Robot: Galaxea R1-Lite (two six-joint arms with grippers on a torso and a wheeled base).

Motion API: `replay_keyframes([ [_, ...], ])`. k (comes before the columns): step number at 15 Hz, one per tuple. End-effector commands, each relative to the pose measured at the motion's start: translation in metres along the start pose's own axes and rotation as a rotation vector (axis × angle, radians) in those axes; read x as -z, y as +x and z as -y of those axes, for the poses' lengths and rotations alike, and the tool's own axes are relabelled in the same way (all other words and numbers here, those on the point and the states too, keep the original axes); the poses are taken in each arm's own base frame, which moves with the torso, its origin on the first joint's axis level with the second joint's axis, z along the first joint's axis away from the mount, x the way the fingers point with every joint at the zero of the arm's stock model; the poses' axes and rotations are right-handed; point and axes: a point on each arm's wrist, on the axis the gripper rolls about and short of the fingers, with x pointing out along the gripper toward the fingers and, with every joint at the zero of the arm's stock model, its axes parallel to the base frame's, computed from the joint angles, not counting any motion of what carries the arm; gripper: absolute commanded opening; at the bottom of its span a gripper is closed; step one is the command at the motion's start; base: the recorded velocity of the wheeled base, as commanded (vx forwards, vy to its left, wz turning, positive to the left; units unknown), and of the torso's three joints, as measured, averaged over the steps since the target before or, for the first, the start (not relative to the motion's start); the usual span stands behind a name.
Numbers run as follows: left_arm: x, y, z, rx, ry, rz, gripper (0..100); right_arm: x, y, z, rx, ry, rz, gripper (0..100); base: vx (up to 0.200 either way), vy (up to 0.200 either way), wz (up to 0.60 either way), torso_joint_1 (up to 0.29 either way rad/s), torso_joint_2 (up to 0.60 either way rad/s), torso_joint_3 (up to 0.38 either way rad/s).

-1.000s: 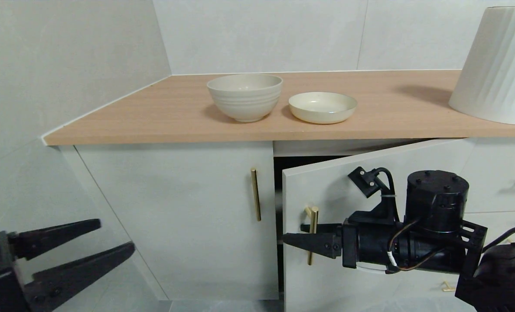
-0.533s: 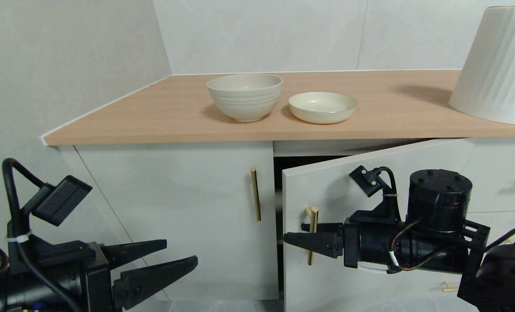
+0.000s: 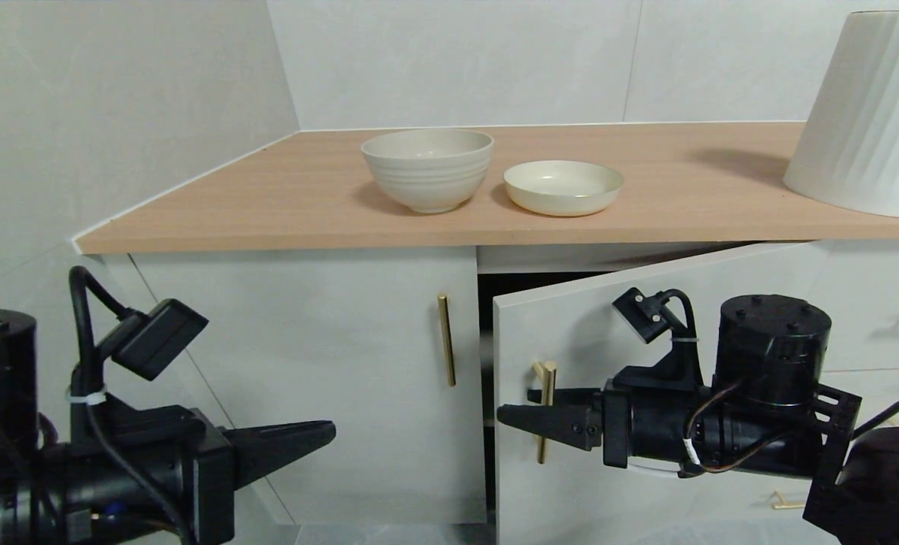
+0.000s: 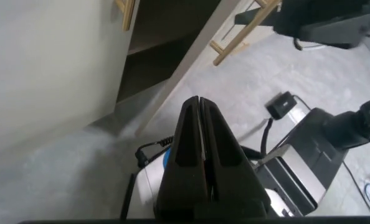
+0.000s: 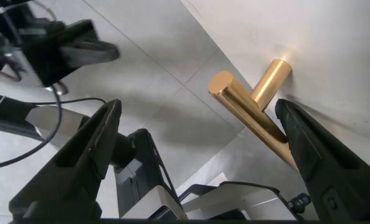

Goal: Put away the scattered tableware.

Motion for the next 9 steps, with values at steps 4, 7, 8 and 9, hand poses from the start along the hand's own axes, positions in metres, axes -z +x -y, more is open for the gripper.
replay_keyframes([
  [4, -0.022, 0.076, -0.016, 0.014, -0.028, -0.117, 0, -0.002, -0.003, -0.004, -0.008, -0.005, 0.008, 100, 0.000, 0.000, 0.00, 0.000, 0.00, 0.000],
  [7, -0.007, 0.127, -0.033, 0.049, 0.003, -0.036, 0, 0.000, -0.001, -0.008, -0.023, -0.008, 0.001, 100, 0.000, 0.000, 0.00, 0.000, 0.00, 0.000],
  [8, -0.003, 0.137, -0.035, 0.071, 0.000, 0.032, 0, 0.000, -0.002, -0.008, -0.022, -0.007, -0.001, 100, 0.000, 0.000, 0.00, 0.000, 0.00, 0.000],
  [9, -0.002, 0.144, -0.032, 0.092, -0.017, 0.096, 0, 0.000, -0.002, -0.008, -0.022, -0.007, -0.001, 100, 0.000, 0.000, 0.00, 0.000, 0.00, 0.000],
])
